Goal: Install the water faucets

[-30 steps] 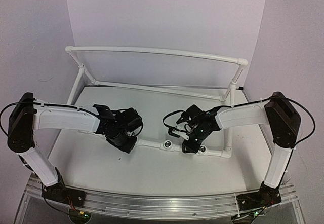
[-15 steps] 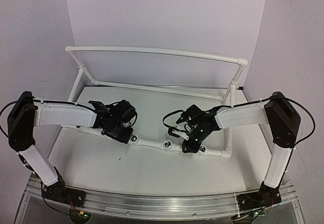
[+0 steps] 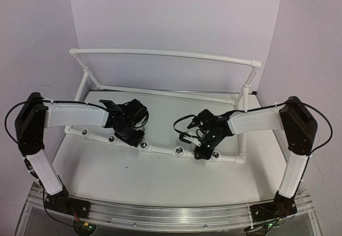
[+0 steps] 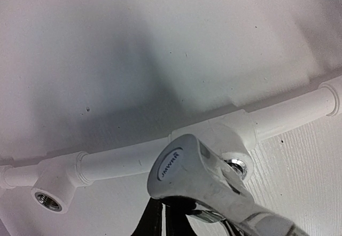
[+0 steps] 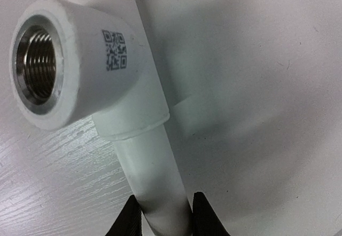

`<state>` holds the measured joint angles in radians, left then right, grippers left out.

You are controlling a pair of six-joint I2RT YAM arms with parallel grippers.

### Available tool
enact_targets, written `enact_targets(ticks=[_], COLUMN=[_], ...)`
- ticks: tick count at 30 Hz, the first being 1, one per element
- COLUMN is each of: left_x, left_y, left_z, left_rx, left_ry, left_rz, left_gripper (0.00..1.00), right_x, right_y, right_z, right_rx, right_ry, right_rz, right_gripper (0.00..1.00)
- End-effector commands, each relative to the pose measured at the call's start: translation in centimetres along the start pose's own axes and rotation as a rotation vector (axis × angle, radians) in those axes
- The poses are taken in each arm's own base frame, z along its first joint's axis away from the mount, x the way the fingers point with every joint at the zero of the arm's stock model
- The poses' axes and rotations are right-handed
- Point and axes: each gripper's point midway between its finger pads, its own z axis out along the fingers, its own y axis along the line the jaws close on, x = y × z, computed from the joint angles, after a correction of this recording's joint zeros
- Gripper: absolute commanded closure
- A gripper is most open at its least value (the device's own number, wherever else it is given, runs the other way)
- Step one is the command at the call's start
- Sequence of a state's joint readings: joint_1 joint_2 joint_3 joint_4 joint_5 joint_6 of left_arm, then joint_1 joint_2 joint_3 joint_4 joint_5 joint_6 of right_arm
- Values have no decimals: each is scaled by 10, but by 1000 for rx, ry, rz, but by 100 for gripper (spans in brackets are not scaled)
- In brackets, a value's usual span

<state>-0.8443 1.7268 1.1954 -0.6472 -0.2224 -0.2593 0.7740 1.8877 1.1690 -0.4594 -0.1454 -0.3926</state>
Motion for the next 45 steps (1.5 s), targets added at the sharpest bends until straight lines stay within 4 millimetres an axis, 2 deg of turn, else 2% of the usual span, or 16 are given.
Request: enact_targets(ticks=[1, 5, 10, 12, 16, 19, 23, 26, 31, 37, 45], left_x=[-57, -57, -58, -61, -65, -71, -77, -78, -66, -53, -41], left_y=[-40, -20, 3, 5, -3, -12, -12, -10, 2, 1, 14], left_z=[-23, -35, -71, -89, -107, -109, -98, -86, -76, -68, -65], left_rx=[175, 91, 33, 47, 117, 134, 81, 27, -74, -82, -87], left_ry=[-201, -214, -246, -262, -266, -266, -224, -174, -106, -54, -48], left_rz=[0, -50, -165, -203, -256, -278, -326, -368, -471, -533, -587], left_gripper=[94, 87, 60, 50, 38, 33, 30, 22, 22, 25, 42], right_x=[42, 40, 39, 38, 38, 38, 37, 38, 39, 39, 40], right_y=[-8, -8, -8, -8, -8, -8, -8, -8, -8, -8, -8], right_z=[27, 26, 25, 25, 26, 26, 26, 25, 25, 25, 23], right_rx=[40, 39, 36, 36, 32, 32, 34, 35, 35, 35, 39], right_ry=[154, 150, 145, 145, 144, 144, 143, 144, 145, 144, 145], right_rz=[85, 89, 92, 92, 93, 92, 94, 94, 91, 91, 92], right_gripper=[73, 73, 73, 73, 73, 73, 73, 73, 73, 73, 73])
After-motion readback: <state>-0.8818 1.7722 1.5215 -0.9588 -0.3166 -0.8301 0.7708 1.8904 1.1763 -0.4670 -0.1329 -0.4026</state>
